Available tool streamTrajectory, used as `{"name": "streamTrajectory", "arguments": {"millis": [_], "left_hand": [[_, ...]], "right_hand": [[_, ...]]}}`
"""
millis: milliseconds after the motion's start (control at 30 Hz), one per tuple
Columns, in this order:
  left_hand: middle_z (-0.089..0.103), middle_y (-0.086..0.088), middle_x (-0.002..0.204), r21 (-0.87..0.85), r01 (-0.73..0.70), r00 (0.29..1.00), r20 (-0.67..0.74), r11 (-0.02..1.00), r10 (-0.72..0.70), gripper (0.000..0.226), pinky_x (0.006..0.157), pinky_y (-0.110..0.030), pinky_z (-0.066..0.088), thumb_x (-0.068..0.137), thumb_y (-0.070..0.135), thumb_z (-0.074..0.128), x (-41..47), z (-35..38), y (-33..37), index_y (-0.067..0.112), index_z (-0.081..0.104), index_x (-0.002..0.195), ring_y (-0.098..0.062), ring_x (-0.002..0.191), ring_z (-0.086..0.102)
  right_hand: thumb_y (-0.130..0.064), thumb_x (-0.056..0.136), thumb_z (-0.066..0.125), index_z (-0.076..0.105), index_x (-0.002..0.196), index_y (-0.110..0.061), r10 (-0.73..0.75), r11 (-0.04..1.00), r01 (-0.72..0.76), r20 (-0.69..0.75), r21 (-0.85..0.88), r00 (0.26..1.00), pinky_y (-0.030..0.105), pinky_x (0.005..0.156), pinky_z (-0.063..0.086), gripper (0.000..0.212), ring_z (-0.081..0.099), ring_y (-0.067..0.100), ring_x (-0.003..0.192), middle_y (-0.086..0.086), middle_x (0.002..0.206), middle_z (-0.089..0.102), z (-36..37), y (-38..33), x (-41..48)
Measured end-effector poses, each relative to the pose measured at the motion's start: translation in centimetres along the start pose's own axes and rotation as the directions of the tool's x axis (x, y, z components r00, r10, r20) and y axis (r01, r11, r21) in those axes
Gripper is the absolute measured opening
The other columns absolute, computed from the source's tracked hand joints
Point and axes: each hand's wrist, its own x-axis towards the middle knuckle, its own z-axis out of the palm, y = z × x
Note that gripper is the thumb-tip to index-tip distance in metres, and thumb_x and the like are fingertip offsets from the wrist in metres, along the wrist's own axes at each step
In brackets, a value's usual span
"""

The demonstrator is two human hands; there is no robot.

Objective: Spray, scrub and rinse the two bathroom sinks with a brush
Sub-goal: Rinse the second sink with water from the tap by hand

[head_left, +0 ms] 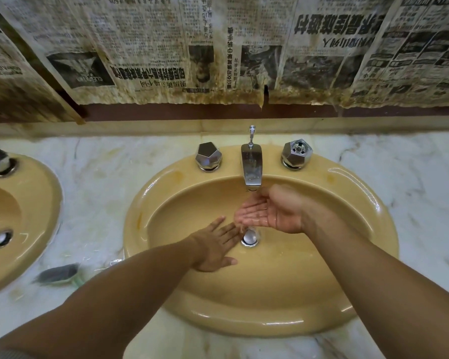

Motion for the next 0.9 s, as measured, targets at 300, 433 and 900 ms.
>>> {"name": "streamTrajectory", "arguments": {"millis": [300, 433, 900], "left_hand": [[-0.007, -0.001, 0.172, 0.034, 0.106, 0.992, -0.065, 0.994, -0.104, 0.067, 0.123, -0.047, -0.021, 0.108, 0.054, 0.006, 0.4, 0.0, 0.6, 0.019, -0.006, 0.164, -0.016, 0.157, -0.018], [-0.019, -0.003, 0.170, -0.029, 0.108, 0.994, -0.018, 0.994, -0.109, 0.073, 0.123, -0.049, -0.021, 0.106, 0.058, 0.011, 0.1, 0.3, 1.4, 0.018, -0.013, 0.162, -0.016, 0.154, -0.026], [-0.037, 0.008, 0.161, -0.160, 0.072, 0.994, 0.087, 0.984, -0.059, 0.081, 0.121, -0.050, -0.024, 0.102, 0.069, 0.012, -0.8, 1.2, 2.5, 0.025, -0.025, 0.159, -0.011, 0.148, -0.036]], "right_hand": [[-0.036, 0.109, 0.034, 0.053, 0.129, 0.014, 0.004, 0.998, -0.002, -0.045, 0.058, 0.999, 0.046, 0.103, 0.053, 0.057, 0.064, 0.045, 0.117, 0.036, 0.125, 0.063, -0.2, 0.6, 0.6], [-0.028, 0.111, 0.028, 0.053, 0.130, 0.015, -0.017, 0.994, 0.027, -0.094, 0.109, 0.995, 0.044, 0.093, 0.056, 0.053, 0.063, 0.046, 0.117, 0.036, 0.127, 0.061, -0.4, 1.3, 0.5], [-0.020, 0.110, 0.034, 0.059, 0.109, 0.010, -0.093, 0.969, 0.143, -0.240, 0.200, 0.966, 0.044, 0.082, 0.060, 0.039, 0.070, 0.041, 0.099, 0.031, 0.110, 0.069, -0.8, 2.1, 0.7]]}}
